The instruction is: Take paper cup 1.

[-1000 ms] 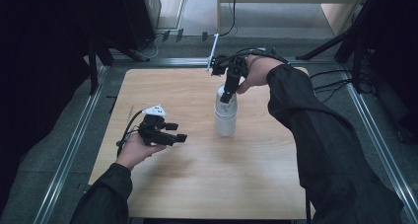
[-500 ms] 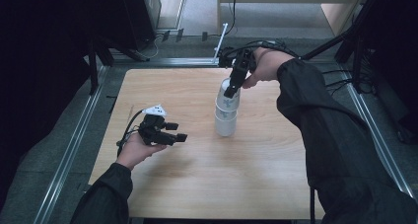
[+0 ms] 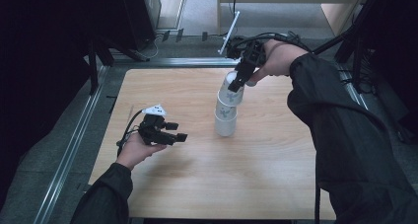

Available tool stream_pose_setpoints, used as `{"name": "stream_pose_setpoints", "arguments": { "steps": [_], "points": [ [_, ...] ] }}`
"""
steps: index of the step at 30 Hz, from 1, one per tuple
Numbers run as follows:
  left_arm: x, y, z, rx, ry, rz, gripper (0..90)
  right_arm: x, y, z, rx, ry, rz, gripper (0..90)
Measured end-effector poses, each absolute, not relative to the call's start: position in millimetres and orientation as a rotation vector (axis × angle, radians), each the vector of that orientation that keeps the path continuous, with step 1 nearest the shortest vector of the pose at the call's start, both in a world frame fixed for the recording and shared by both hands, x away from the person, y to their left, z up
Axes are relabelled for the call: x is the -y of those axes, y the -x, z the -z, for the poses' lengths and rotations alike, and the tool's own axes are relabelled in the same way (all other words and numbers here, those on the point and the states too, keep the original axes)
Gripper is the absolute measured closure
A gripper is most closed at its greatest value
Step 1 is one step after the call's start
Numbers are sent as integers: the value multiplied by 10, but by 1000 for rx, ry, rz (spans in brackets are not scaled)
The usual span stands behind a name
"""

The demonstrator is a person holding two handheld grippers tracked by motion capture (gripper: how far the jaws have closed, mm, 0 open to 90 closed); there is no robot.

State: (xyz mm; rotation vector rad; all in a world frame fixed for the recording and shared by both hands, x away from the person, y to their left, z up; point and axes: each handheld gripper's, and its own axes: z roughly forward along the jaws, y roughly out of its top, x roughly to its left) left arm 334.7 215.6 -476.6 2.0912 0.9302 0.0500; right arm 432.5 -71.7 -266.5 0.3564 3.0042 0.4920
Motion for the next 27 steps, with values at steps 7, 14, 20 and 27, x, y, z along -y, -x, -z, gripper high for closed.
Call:
{"name": "stream_pose_setpoints", "arguments": {
  "steps": [7,14,20,27],
  "points": [
    [-2149,-3345,4759,-924,-2085,-48,317,799,-4227,2526,-2993,-342,-536,362],
    [-2138,-3333,4734,-903,-2070,-43,313,861,-4124,2453,-3001,-308,-592,362],
    [-2132,-3320,4709,-888,-2054,-37,309,971,-4067,2508,-3004,-321,-652,362],
    [-2116,-3315,4695,-875,-2051,-32,308,1065,-3964,2688,-3019,-297,-728,362]
  ]
}}
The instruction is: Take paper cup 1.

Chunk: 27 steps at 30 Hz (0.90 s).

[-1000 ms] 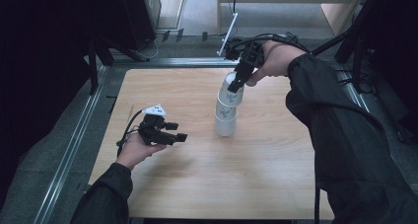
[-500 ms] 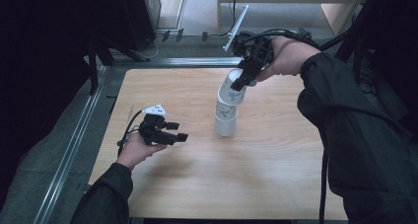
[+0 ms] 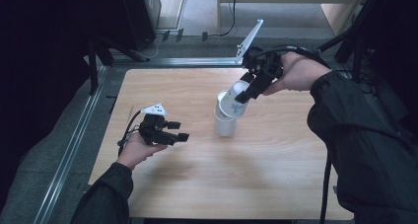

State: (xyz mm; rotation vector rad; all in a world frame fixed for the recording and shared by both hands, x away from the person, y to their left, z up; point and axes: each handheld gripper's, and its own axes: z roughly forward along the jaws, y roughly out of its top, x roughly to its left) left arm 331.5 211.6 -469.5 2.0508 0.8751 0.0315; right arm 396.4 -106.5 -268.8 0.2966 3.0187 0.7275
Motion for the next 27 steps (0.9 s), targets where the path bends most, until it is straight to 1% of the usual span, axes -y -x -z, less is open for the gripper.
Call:
{"name": "stream_pose_setpoints", "arguments": {
  "steps": [13,14,15,16,19,22,27],
  "points": [
    [-2094,-3293,4656,-853,-2026,-18,282,1244,-3827,3112,-3016,-311,-933,363],
    [-2094,-3292,4651,-848,-2026,-16,271,1259,-3822,3147,-3020,-315,-953,363],
    [-2089,-3289,4643,-846,-2022,-14,212,1287,-3810,3219,-3017,-325,-983,363],
    [-2083,-3283,4631,-841,-2023,-19,212,1287,-3810,3219,-3017,-325,-983,363],
    [-2061,-3255,4594,-814,-2000,-27,114,1322,-3780,3332,-3013,-340,-1016,363],
    [-2033,-3224,4550,-773,-1996,-32,82,1344,-3750,3410,-3007,-351,-1054,363],
    [-1974,-3180,4516,-725,-1992,-38,84,1364,-3696,3540,-2994,-358,-1125,364]
  ]
}}
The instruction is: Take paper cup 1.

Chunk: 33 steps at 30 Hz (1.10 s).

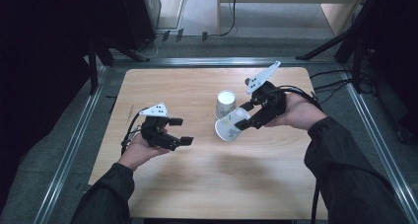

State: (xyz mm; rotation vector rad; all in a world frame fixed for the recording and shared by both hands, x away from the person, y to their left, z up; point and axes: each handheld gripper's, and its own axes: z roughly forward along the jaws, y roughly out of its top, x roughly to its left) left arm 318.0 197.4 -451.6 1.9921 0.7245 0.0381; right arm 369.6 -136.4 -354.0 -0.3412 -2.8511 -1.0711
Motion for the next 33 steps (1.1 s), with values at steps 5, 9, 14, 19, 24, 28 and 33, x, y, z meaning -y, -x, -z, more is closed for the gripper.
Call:
{"name": "stream_pose_setpoints", "arguments": {
  "steps": [5,9,14,19,24,28,33],
  "points": [
    [-1943,-3156,4496,-689,-1983,-44,87,1391,-3664,3664,2821,366,1142,364],
    [-1928,-3147,4487,-678,-1964,-31,87,1393,-3628,3772,2792,373,1193,364],
    [-1906,-3132,4479,-658,-1962,-11,89,1384,-3575,3905,2756,372,1271,364],
    [-1890,-3121,4457,-645,-1948,-17,86,1401,-3522,3999,2687,379,1390,364],
    [-1866,-3109,4442,-619,-1943,-1,77,1406,-3496,4057,2659,375,1457,364],
    [-1842,-3111,4442,-613,-1935,4,77,1409,-3485,4107,2612,379,1509,364],
    [-1811,-3110,4445,-592,-1935,17,77,1408,-3460,4150,2573,378,1569,364]
  ]
}}
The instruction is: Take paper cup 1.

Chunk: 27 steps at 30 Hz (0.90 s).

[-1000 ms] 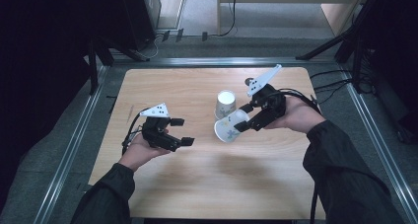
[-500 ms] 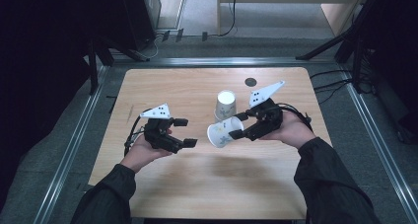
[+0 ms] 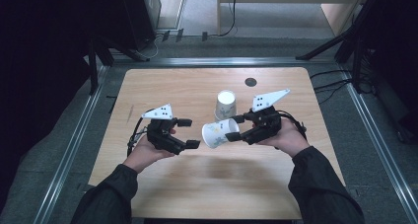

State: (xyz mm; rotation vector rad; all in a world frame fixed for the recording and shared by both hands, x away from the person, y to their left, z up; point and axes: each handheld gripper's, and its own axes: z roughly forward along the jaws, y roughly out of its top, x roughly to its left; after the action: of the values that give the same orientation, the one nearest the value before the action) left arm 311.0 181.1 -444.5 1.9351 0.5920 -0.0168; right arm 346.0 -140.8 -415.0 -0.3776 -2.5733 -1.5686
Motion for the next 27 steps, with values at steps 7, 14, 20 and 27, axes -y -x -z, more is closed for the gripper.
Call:
{"name": "stream_pose_setpoints", "arguments": {
  "steps": [7,14,20,27],
  "points": [
    [-1767,-3123,4463,-565,-1932,31,83,1384,-3438,4182,2528,372,1642,364],
    [-1727,-3116,4482,-545,-1971,18,83,1342,-3433,4207,2519,348,1617,364],
    [-1716,-3202,4487,-540,-1965,17,83,1309,-3541,4175,2539,298,1549,364],
    [-1756,-3286,4484,-537,-1949,30,83,1246,-3714,4115,2558,271,1509,364]
  ]
}}
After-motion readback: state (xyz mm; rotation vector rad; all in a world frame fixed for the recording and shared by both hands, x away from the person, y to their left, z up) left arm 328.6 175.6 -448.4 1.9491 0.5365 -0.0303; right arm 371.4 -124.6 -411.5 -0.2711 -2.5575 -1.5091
